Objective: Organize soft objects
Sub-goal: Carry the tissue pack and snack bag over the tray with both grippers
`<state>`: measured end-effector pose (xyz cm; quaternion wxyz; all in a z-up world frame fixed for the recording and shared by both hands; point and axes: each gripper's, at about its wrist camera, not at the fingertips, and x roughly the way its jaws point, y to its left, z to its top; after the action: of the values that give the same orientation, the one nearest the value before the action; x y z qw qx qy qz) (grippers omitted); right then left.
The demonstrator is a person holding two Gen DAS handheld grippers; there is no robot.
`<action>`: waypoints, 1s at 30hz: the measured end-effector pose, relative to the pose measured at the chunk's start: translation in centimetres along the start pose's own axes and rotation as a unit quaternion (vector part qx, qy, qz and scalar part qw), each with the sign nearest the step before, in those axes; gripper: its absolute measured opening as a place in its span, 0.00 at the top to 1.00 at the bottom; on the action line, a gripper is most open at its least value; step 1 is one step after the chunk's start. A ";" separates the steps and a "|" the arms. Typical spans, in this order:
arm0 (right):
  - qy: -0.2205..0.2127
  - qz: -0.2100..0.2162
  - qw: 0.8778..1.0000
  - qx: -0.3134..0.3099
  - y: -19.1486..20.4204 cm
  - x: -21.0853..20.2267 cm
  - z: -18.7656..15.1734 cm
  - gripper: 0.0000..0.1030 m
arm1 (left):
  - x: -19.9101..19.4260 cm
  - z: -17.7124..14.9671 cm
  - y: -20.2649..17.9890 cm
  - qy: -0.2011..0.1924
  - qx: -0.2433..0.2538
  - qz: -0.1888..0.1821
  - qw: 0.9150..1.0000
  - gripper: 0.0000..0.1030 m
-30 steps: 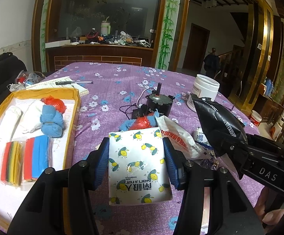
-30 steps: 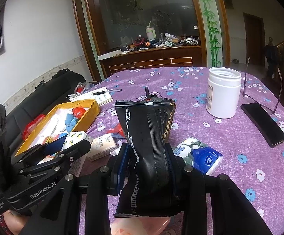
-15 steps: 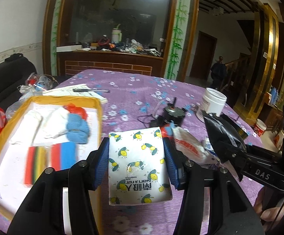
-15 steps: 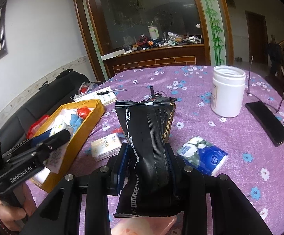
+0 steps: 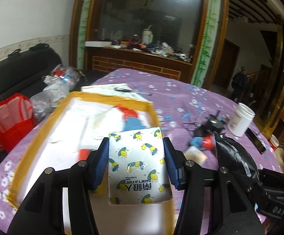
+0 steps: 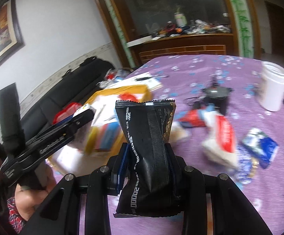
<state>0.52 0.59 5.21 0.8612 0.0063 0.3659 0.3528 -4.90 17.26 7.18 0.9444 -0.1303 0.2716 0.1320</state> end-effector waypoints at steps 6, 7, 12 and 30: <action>0.025 0.027 0.999 -0.033 5.0 2.9 0.1 0.65 | 0.7 -0.4 4.4 0.015 -0.035 0.032 0.999 0.50; 0.029 0.029 0.998 -0.039 5.7 3.5 0.1 0.65 | 0.8 -0.4 4.9 0.017 -0.037 0.037 0.998 0.50; 0.051 0.024 0.997 -0.055 8.1 6.5 0.2 0.64 | 1.9 -0.9 6.9 0.038 -0.048 0.059 0.996 0.50; 0.048 0.000 0.993 -0.110 10.9 9.5 -0.8 0.64 | 4.3 -2.4 8.3 0.092 -0.060 0.065 0.992 0.49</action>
<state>-1.98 14.34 1.62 0.8378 -0.1052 0.3662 0.3910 -5.20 24.98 1.45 0.8955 -0.1805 0.3564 0.1963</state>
